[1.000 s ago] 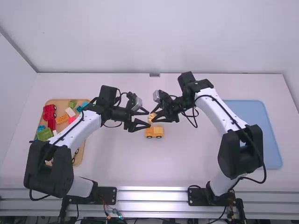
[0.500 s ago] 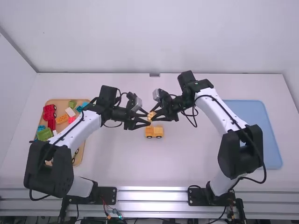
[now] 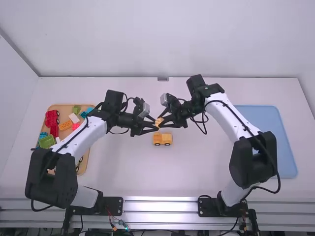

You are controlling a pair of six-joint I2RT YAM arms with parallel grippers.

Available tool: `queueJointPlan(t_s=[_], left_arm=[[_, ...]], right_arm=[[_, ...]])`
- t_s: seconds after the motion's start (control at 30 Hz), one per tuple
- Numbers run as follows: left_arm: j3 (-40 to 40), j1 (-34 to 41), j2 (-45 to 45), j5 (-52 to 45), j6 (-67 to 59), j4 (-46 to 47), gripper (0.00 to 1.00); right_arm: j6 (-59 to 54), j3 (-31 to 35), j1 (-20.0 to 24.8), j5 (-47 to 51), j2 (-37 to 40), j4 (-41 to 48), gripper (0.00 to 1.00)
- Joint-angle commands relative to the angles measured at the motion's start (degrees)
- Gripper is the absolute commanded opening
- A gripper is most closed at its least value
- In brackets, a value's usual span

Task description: Assemble lego blocks to make yellow taxi

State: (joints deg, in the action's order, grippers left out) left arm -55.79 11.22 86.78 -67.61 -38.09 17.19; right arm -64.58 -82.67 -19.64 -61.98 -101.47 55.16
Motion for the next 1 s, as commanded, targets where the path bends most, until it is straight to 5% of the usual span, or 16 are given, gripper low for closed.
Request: queueJointPlan(t_s=[0.0,0.33,0.47,0.5,0.57,0.6,0.67,0.97], left_arm=[[-1.16,0.46,-0.17,-2.1,-0.28,0.11,0.27],[-1.16,0.46,-0.17,-3.78,-0.31,-0.22,0.11],[-1.16,0.46,-0.17,-2.62,-0.33,0.04,0.05],[-1.16,0.46,-0.17,-1.05,-0.33,0.11,0.02],[-1.16,0.46,-0.17,0.2,-0.33,0.17,0.02],[-1.16,0.42,-0.17,2.38,-0.31,0.2,0.02],[-1.16,0.42,-0.17,4.96,-0.94,0.63,0.01],[-1.16,0.42,0.22,28.81,-6.99,7.5,0.02]], right_arm=[[-0.33,-1.36,-0.35,-1.01,0.33,-0.09,0.06],[0.07,-1.36,-0.94,-0.98,0.33,-0.9,0.06],[0.07,-1.36,-0.94,-1.01,0.33,-0.94,0.34],[0.04,-1.36,-0.94,-1.05,0.33,-0.92,0.51],[-0.02,-1.36,-0.9,-0.98,0.33,-0.94,0.64],[-0.15,-1.36,-0.5,-1.09,0.33,-0.9,0.84],[-0.15,-1.36,-0.15,-1.14,0.33,-0.94,0.98],[4.9,-1.36,5.51,-0.74,0.33,-3.43,0.98]])
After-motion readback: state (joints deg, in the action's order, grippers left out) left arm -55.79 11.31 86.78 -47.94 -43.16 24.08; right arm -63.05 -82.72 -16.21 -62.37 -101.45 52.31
